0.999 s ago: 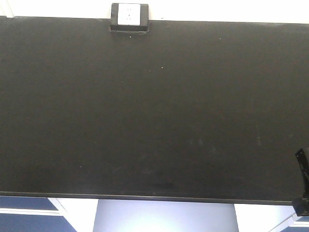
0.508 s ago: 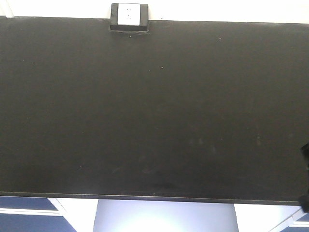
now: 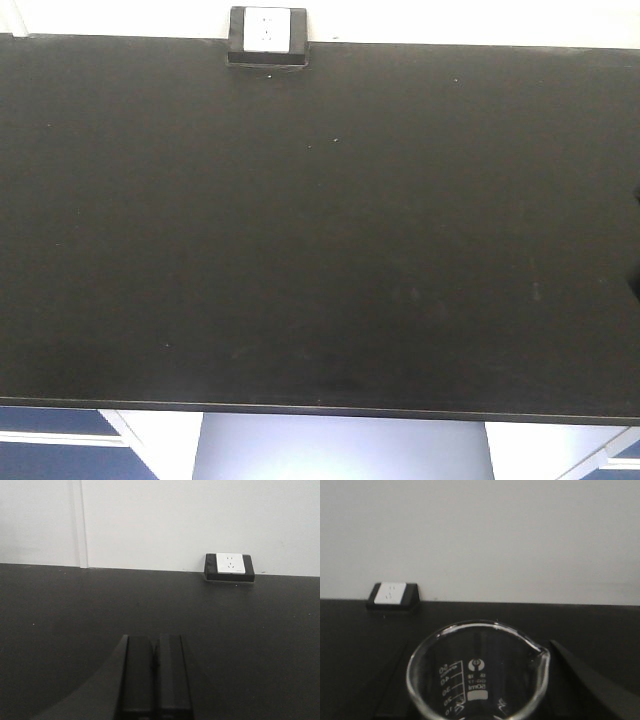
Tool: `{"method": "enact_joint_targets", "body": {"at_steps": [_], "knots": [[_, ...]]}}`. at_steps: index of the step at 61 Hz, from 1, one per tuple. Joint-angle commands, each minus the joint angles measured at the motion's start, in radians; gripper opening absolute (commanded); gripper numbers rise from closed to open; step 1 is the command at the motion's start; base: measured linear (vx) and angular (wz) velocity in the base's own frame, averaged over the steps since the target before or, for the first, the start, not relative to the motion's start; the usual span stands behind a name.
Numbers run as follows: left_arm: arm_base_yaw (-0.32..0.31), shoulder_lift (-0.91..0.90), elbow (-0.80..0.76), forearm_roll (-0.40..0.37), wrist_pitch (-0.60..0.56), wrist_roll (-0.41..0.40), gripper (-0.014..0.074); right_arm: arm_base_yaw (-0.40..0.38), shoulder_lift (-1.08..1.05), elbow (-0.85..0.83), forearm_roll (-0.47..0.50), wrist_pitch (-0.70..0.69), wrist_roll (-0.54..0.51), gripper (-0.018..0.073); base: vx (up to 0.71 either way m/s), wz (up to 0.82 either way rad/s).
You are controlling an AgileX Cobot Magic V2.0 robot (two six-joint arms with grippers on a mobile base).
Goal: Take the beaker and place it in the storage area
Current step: 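Extend the right arm holding the beaker out over the bench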
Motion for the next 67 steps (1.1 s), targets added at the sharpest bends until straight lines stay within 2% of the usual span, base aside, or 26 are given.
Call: {"method": "enact_joint_targets", "body": {"at_steps": [1,8,19,32,38,44,47,55,59,67], "knots": [[-0.006,-0.018,0.022,-0.006,-0.085,-0.006,-0.0008,-0.003,0.195,-0.129,-0.018,-0.087,-0.054,-0.0003,0.00,0.00],[-0.006,-0.018,0.022,-0.006,-0.085,-0.006,-0.0008,-0.003,0.398,-0.249,-0.018,-0.083,-0.058,-0.0003,0.00,0.00],[-0.006,-0.018,0.022,-0.006,-0.085,-0.006,-0.0008,-0.003,0.661,-0.348,-0.016,-0.112,-0.058,-0.0003,0.00,0.00],[-0.006,-0.018,0.022,-0.006,-0.085,-0.006,-0.0008,-0.001,0.868,-0.342,-0.048,-0.296,-0.019,-0.0001,0.00,0.00],[-0.006,-0.018,0.022,-0.006,-0.085,-0.006,-0.0008,0.000,0.925,-0.342,-0.176,-0.412,0.096,0.0000,0.00,0.00],[-0.006,-0.018,0.022,-0.006,-0.085,-0.006,-0.0008,0.000,0.963,-0.342,-0.361,-0.549,0.266,0.0000,0.00,0.00],[-0.006,-0.018,0.022,-0.006,-0.085,-0.006,-0.0008,0.000,0.981,-0.342,-0.489,-0.607,0.353,0.0000,0.00,0.00],[-0.006,-0.018,0.022,-0.006,-0.085,-0.006,-0.0008,0.000,1.006,-0.342,-0.745,-0.684,0.459,0.0000,0.00,0.00],[-0.006,-0.018,0.022,-0.006,-0.085,-0.006,-0.0008,0.000,1.013,-0.333,-0.798,-0.695,0.477,0.0000,0.00,0.00],[-0.006,-0.018,0.022,-0.006,-0.085,-0.006,-0.0008,-0.003,1.033,-0.294,-0.793,-0.716,0.435,0.0000,0.00,0.00]]}}
